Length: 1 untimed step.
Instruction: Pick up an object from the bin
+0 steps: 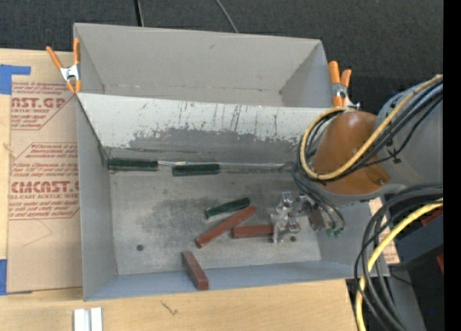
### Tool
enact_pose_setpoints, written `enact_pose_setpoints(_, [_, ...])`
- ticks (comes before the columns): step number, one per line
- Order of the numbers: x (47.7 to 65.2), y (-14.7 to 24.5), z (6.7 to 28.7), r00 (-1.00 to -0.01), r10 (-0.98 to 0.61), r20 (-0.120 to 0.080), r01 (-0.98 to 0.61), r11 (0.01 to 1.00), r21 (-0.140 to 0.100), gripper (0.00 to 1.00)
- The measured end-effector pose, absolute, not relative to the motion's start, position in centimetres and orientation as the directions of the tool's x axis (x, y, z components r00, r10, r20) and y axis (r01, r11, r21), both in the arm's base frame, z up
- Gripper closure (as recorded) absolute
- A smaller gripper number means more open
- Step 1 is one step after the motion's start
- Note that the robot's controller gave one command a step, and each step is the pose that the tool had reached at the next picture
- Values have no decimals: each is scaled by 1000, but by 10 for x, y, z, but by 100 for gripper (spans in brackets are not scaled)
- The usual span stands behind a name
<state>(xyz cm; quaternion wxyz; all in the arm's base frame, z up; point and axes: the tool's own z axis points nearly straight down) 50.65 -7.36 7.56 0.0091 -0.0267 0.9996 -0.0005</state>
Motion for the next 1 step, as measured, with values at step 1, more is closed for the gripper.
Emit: enact_pose_setpoints(1, [496,-91,270,-966,-258,-8,-258,966,-4,100])
